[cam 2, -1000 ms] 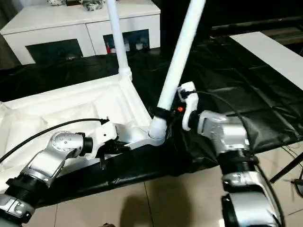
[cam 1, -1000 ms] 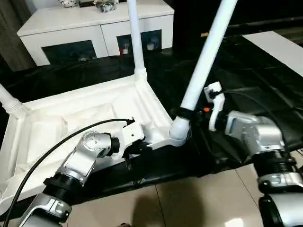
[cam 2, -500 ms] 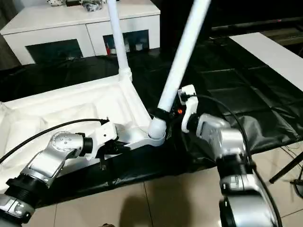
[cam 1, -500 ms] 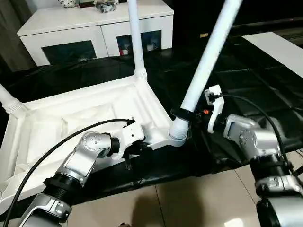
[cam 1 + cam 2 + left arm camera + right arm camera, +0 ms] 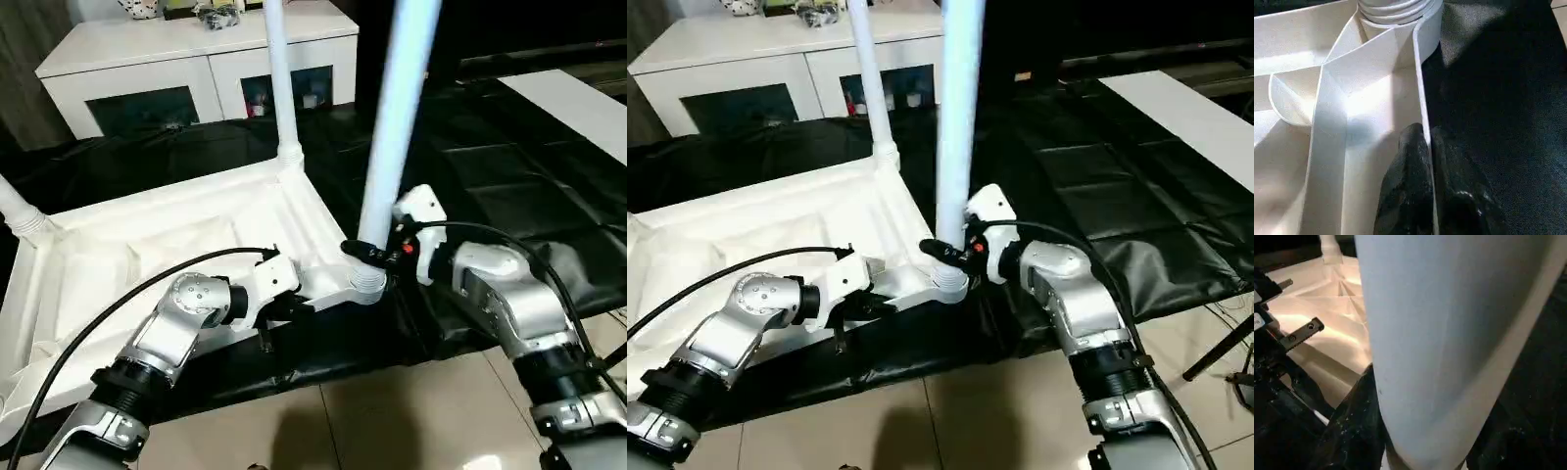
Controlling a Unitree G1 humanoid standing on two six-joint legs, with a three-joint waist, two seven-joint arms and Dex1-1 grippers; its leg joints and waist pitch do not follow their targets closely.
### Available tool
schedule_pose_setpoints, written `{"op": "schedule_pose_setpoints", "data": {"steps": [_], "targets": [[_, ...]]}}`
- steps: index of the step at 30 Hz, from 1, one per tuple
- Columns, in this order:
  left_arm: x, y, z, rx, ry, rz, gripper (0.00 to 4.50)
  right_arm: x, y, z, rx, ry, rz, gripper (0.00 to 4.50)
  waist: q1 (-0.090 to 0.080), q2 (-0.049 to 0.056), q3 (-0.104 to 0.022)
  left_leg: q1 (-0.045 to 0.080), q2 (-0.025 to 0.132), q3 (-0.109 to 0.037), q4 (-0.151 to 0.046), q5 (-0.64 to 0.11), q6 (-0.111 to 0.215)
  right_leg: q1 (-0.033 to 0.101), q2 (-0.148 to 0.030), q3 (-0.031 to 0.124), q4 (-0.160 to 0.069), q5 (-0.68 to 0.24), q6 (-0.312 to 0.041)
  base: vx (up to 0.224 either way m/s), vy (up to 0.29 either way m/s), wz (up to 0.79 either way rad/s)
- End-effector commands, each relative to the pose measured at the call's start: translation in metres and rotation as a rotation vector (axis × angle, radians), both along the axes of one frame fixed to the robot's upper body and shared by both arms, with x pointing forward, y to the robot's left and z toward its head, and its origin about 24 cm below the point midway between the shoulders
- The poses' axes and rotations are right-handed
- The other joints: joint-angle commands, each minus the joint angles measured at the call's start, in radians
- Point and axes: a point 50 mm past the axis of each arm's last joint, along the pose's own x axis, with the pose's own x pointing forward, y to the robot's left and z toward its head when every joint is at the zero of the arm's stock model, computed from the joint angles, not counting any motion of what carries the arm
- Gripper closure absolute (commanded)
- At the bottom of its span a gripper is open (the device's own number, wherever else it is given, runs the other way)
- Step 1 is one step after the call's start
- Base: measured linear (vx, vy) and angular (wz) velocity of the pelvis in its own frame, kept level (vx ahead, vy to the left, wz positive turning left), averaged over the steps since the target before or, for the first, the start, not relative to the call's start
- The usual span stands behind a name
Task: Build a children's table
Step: Insert table leg to table base
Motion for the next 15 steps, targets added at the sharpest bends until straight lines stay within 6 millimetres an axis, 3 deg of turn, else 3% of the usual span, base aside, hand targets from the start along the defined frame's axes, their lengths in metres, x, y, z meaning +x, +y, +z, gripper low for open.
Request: {"op": "schedule_pose_setpoints", "data": {"steps": [1,2,15], "targets": [[0.0,-0.005,0.0,0.014,-0.014,-0.034,4.5,-0.009,-0.001,-0.031,-0.089,0.154,0.027,2.68,-0.008,-0.013,-0.059,0.021,0.029,-0.011,-0.086,-0.268,0.006,0.032,-0.039,0.028,-0.077,-0.241,-0.207,0.0,0.0,0.0],[0.0,-0.005,0.0,0.014,-0.015,-0.034,4.5,-0.01,-0.002,-0.033,-0.093,0.17,0.034,2.68,-0.009,-0.025,-0.06,0.02,0.029,-0.01,-0.085,-0.264,0.009,0.033,-0.038,0.028,-0.077,-0.234,-0.208,0.0,0.0,0.0],[0.001,-0.003,0.0,0.012,-0.024,-0.018,4.5,-0.015,-0.025,-0.056,0.023,0.302,-0.057,2.68,-0.005,-0.026,-0.06,0.021,0.031,-0.011,-0.091,-0.288,0.002,0.031,-0.041,0.029,-0.08,-0.249,-0.204,0.0,0.0,0.0]]}}
